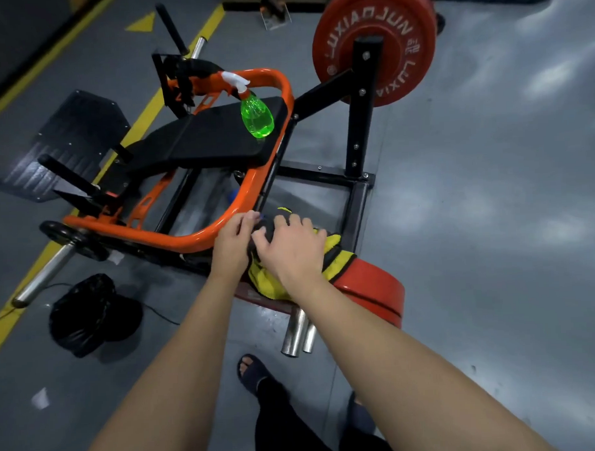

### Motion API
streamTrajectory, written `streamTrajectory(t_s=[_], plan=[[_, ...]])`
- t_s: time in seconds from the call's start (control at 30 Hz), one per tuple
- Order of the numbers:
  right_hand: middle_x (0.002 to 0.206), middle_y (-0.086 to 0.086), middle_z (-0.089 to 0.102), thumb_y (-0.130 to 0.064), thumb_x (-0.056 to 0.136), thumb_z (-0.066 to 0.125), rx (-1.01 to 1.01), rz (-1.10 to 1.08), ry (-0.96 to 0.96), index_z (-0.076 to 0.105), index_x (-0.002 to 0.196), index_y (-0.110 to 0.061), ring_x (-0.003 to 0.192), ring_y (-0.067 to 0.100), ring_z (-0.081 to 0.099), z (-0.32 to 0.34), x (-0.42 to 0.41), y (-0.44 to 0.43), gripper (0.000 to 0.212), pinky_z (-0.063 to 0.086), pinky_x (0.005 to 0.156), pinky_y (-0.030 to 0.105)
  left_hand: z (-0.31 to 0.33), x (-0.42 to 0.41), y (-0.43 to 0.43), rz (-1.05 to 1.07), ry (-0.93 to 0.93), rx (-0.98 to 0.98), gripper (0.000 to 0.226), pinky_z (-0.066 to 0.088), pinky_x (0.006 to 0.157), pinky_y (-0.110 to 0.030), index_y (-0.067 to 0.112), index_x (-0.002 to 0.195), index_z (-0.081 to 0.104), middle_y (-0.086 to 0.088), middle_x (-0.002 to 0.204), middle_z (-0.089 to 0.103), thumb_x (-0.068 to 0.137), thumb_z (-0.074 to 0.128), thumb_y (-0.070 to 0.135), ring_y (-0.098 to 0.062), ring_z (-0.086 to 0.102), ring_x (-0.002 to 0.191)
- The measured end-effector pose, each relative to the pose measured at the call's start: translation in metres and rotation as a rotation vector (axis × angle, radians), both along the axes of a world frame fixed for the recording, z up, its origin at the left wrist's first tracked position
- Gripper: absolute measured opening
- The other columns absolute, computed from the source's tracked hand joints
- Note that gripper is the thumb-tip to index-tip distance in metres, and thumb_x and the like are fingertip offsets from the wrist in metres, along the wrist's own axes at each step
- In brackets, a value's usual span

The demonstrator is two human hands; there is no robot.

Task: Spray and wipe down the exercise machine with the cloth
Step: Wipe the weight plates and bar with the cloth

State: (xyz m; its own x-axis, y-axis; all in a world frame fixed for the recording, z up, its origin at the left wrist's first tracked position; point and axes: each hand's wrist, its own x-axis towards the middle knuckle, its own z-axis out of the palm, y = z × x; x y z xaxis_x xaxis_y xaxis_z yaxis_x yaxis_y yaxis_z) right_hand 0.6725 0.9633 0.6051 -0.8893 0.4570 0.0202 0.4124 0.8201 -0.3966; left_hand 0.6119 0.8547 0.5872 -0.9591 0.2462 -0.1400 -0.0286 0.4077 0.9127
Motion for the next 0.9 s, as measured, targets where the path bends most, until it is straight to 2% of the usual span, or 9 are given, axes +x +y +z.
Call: streamTrajectory(t_s=[0.07, 0.13, 0.23, 0.33, 0.43, 0.5, 0.63, 0.77, 0.9], plan=[[0.103, 0.006, 0.07, -0.053, 0.092, 0.042, -0.037, 0.076, 0.065, 0.072, 0.108, -0.017, 0.102, 0.029, 0.062, -0.003, 0.007, 0.013, 0.049, 0.045, 0.082, 0.043, -0.011, 0.005, -0.008, 0.004, -0.124, 0.061, 0.037, 0.05, 0.103, -0.046, 0.019, 0.104, 0.075, -0.001, 0.102, 0.075, 0.101, 0.053, 0.05, -0.014, 0.068, 0.104], [0.098, 0.003, 0.07, -0.055, 0.089, 0.039, -0.087, 0.044, 0.129, 0.071, 0.106, -0.019, 0.098, 0.027, 0.063, -0.012, 0.026, 0.038, 0.051, 0.047, 0.079, 0.041, -0.019, 0.009, -0.007, -0.052, -0.027, -0.111, 0.042, 0.05, 0.095, -0.048, 0.021, 0.087, 0.072, -0.001, 0.086, 0.069, 0.097, 0.056, 0.059, -0.015, 0.065, 0.091], [0.093, 0.008, 0.068, -0.057, 0.088, 0.035, -0.312, -0.279, 0.201, 0.066, 0.093, -0.017, 0.095, 0.032, 0.062, -0.046, 0.077, 0.086, 0.051, 0.045, 0.074, 0.041, -0.022, 0.013, 0.004, -0.028, 0.157, -0.358, 0.048, 0.049, 0.089, -0.041, 0.027, 0.078, 0.07, 0.009, 0.083, 0.065, 0.09, 0.054, 0.071, -0.014, 0.06, 0.091], [0.109, 0.023, 0.068, -0.058, 0.09, 0.028, -0.525, -0.668, 0.14, 0.067, 0.101, -0.009, 0.106, 0.042, 0.06, -0.074, 0.113, 0.119, 0.063, 0.045, 0.086, 0.047, -0.02, 0.011, 0.008, -0.018, 0.158, -0.387, 0.048, 0.047, 0.089, -0.038, 0.028, 0.076, 0.068, 0.012, 0.086, 0.065, 0.086, 0.055, 0.073, -0.011, 0.057, 0.093], [0.118, 0.023, 0.067, -0.054, 0.098, 0.028, -0.535, -0.777, 0.032, 0.069, 0.114, -0.011, 0.114, 0.042, 0.058, -0.075, 0.112, 0.122, 0.062, 0.045, 0.096, 0.048, -0.019, 0.007, 0.006, -0.036, 0.107, -0.389, 0.049, 0.044, 0.088, -0.035, 0.028, 0.077, 0.067, 0.01, 0.09, 0.064, 0.083, 0.055, 0.075, -0.007, 0.055, 0.094], [0.117, 0.022, 0.067, -0.057, 0.094, 0.026, -0.518, -0.795, 0.029, 0.069, 0.114, -0.011, 0.113, 0.042, 0.057, -0.071, 0.106, 0.118, 0.066, 0.047, 0.097, 0.049, -0.022, 0.002, 0.003, -0.04, 0.073, -0.356, 0.045, 0.044, 0.089, -0.035, 0.026, 0.078, 0.067, 0.007, 0.092, 0.064, 0.086, 0.06, 0.07, -0.009, 0.056, 0.096], [0.111, 0.023, 0.067, -0.044, 0.102, 0.039, -0.435, -0.744, 0.036, 0.066, 0.106, -0.006, 0.108, 0.042, 0.057, -0.058, 0.097, 0.105, 0.047, 0.045, 0.091, 0.048, -0.026, -0.011, -0.01, -0.044, -0.037, -0.328, 0.042, 0.046, 0.094, -0.036, 0.025, 0.08, 0.068, 0.002, 0.097, 0.065, 0.09, 0.061, 0.065, -0.015, 0.06, 0.099], [0.095, 0.012, 0.068, -0.054, 0.09, 0.036, -0.326, -0.505, 0.127, 0.064, 0.09, -0.01, 0.099, 0.036, 0.057, -0.031, 0.081, 0.086, 0.052, 0.044, 0.084, 0.045, -0.015, -0.018, -0.007, -0.085, -0.152, -0.431, 0.034, 0.042, 0.08, -0.037, 0.013, 0.084, 0.063, -0.003, 0.087, 0.064, 0.102, 0.053, 0.04, -0.028, 0.062, 0.095], [0.103, 0.005, 0.066, -0.06, 0.085, 0.034, -0.22, -0.27, 0.05, 0.066, 0.103, -0.015, 0.105, 0.03, 0.057, -0.001, 0.05, 0.051, 0.059, 0.043, 0.087, 0.044, 0.003, -0.033, -0.011, -0.086, -0.086, -0.475, 0.017, 0.043, 0.082, -0.028, 0.011, 0.112, 0.067, -0.009, 0.107, 0.071, 0.1, 0.06, 0.021, -0.027, 0.066, 0.103]])
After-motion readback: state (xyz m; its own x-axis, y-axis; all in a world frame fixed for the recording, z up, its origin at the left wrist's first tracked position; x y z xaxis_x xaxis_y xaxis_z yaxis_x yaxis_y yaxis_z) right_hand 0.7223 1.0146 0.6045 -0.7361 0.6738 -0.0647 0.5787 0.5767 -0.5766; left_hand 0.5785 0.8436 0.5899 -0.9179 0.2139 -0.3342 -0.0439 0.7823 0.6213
